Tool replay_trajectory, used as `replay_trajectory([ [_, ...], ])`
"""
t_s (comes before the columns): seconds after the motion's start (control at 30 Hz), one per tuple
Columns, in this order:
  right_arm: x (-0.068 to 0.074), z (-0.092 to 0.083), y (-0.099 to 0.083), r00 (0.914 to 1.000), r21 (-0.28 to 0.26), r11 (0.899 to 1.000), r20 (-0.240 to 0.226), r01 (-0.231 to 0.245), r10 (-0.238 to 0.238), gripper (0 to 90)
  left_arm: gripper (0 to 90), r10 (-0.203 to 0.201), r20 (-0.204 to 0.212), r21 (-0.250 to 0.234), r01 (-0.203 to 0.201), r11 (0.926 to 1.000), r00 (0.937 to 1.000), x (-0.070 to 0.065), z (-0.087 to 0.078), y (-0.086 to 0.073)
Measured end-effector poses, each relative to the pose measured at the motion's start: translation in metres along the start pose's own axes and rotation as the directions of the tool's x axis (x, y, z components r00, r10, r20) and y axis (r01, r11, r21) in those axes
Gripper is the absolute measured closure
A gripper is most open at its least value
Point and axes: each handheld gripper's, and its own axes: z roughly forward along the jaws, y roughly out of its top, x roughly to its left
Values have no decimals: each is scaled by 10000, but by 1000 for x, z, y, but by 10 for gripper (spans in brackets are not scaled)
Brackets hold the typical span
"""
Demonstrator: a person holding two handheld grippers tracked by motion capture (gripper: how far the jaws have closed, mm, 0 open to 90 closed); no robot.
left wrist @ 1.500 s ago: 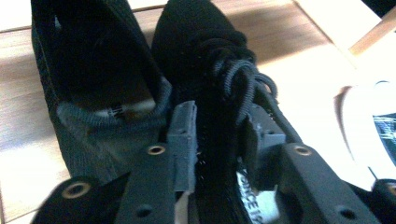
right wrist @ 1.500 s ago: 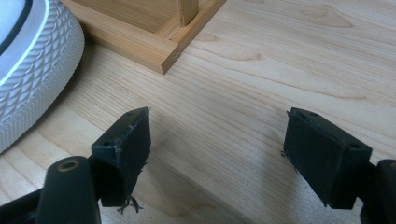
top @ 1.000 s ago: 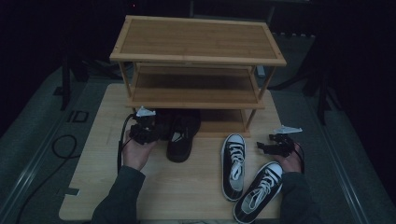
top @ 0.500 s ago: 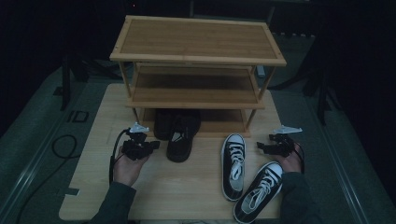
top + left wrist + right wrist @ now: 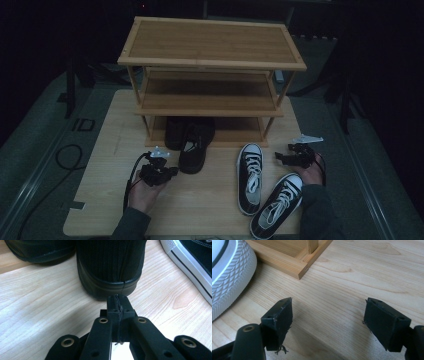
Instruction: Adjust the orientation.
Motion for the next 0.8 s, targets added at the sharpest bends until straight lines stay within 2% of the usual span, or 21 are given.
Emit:
replay_trajectory([
  [0.5, 0, 0, 0, 10000, 2, 10000, 16, 16, -16, 228, 893, 440, -20, 275, -439, 9987, 9990, -11, 16, 8],
  [0.8, 0, 0, 0, 10000, 3, 10000, 16, 14, -14, 228, 894, 683, 164, 243, -687, 9973, 9975, -19, 25, 18],
])
